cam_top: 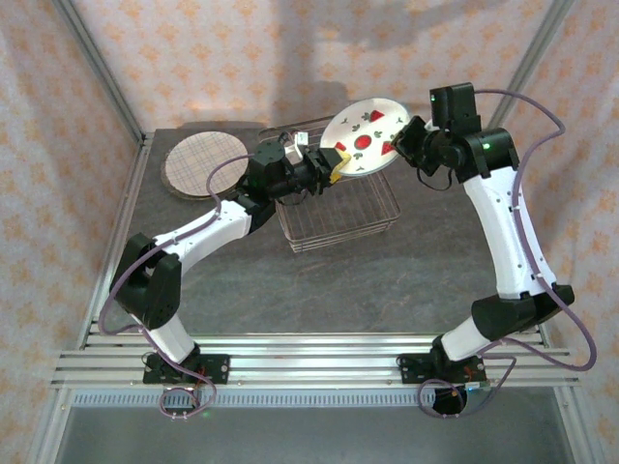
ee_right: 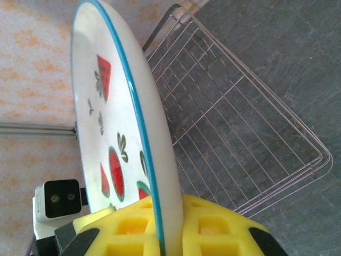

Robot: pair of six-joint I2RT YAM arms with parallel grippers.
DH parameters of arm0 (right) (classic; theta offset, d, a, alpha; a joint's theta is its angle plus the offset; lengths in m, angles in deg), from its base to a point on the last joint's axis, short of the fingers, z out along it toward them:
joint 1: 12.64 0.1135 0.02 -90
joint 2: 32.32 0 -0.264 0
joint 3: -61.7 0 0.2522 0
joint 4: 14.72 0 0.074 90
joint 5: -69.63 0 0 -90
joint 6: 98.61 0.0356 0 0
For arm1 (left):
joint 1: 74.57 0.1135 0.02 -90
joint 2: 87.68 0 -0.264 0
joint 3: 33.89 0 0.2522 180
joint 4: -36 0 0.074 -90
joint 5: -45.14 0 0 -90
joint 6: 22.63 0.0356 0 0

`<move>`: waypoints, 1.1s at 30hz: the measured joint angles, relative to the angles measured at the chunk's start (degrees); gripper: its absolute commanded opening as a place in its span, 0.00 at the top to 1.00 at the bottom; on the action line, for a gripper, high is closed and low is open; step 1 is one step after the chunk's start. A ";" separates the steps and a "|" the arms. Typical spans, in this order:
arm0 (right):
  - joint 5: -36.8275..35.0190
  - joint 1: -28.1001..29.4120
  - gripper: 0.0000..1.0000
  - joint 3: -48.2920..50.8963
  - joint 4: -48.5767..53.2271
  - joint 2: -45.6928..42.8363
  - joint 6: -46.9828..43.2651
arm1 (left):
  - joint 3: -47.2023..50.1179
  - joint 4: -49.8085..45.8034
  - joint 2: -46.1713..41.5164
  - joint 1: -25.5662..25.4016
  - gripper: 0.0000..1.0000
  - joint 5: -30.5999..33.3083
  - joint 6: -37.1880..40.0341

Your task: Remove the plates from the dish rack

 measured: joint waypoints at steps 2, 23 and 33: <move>0.24 -0.07 1.00 0.61 -0.28 -0.37 0.00 | -0.04 0.57 -0.02 0.33 1.00 0.17 -1.33; 2.21 0.07 0.51 1.38 -1.38 -1.53 -4.11 | 6.58 -4.81 -8.11 2.34 1.00 1.25 0.96; -0.90 6.36 0.49 0.68 -4.81 -2.23 -12.44 | 15.10 -11.65 -20.79 10.67 1.00 1.49 2.80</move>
